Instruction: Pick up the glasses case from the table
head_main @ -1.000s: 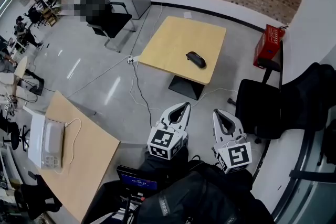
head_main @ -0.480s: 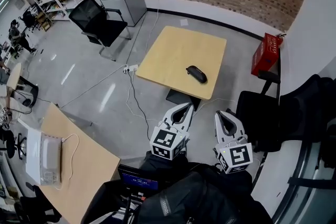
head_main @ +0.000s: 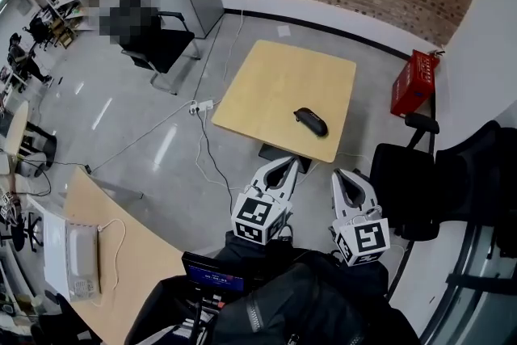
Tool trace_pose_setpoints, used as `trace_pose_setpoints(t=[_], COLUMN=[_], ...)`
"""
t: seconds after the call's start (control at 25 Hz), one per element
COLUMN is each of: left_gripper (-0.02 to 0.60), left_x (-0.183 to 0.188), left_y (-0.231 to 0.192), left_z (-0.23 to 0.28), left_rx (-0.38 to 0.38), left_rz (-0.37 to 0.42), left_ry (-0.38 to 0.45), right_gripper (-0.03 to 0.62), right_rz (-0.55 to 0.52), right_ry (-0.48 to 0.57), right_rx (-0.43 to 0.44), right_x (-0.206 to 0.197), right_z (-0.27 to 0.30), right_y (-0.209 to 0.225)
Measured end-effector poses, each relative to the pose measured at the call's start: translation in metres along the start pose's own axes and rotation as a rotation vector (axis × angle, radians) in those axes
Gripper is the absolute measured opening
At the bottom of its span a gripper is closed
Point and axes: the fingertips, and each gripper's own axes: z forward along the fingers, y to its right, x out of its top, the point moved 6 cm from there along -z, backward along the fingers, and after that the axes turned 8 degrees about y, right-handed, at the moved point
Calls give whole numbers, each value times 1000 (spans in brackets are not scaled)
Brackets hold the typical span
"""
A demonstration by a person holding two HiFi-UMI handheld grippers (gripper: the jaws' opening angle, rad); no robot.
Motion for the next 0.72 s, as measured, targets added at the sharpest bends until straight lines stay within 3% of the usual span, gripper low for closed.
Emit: trace_pose_setpoints(t=[0.36,0.72], left_gripper=[0,0], left_x=[-2,-11], left_y=[-35,-42], left_z=[13,30], left_rx=[-7,-8], left_rz=[-16,-42], left_ry=[-25,-44], right_gripper=[3,3], right_rz=[-2,6], right_ry=[-29,-54], right_rx=[-5,-6], right_x=[-3,-10], right_z=[35,50], right_y=[-7,6])
